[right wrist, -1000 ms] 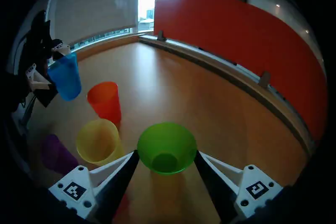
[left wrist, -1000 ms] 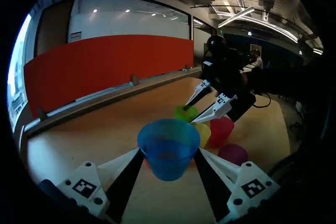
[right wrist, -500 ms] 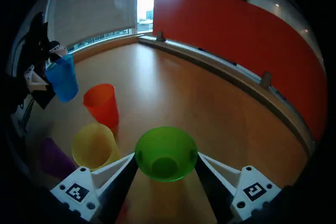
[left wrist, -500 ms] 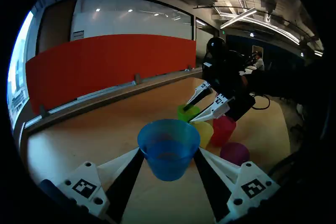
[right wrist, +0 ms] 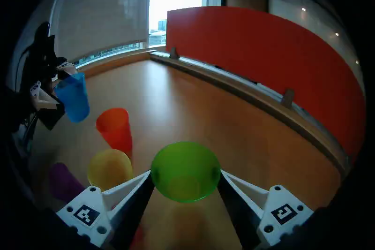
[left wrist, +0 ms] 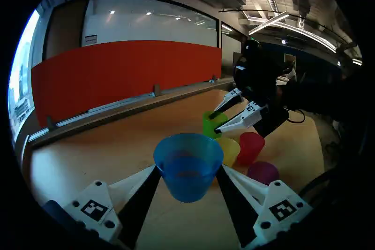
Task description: Pour water
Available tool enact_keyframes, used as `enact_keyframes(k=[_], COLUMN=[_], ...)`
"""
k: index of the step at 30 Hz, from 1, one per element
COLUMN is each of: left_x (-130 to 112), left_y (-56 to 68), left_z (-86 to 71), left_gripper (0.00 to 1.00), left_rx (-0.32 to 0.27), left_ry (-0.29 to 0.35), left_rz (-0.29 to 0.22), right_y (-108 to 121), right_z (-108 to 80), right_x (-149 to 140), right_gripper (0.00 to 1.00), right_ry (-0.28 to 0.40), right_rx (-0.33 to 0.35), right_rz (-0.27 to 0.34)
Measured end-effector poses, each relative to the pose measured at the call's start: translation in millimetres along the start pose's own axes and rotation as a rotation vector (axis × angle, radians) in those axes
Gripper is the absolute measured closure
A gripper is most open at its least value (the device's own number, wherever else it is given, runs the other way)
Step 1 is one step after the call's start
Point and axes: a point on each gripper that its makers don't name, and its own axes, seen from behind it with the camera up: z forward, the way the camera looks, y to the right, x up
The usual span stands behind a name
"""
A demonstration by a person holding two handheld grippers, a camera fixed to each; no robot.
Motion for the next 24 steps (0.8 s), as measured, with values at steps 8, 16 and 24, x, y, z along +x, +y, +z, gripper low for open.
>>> enact_keyframes(k=[8, 16, 24], left_x=[14.1, 27.2, 40.6], left_y=[3.5, 10.3, 16.6], left_z=[-10.3, -25.0, -40.4], left_gripper=[0.18, 0.18, 0.18], left_rx=[0.012, 0.023, 0.035], left_ry=[0.03, 0.064, 0.102], left_rz=[0.01, 0.018, 0.02], right_y=[-15.7, -39.5, -68.0], right_z=[-29.2, -59.7, -86.2], right_x=[34.1, 67.6, 88.9], right_gripper=[0.09, 0.09, 0.09], right_ry=[0.083, 0.176, 0.27], right_rx=[-0.01, -0.012, -0.002], right_rz=[-0.027, -0.04, -0.032])
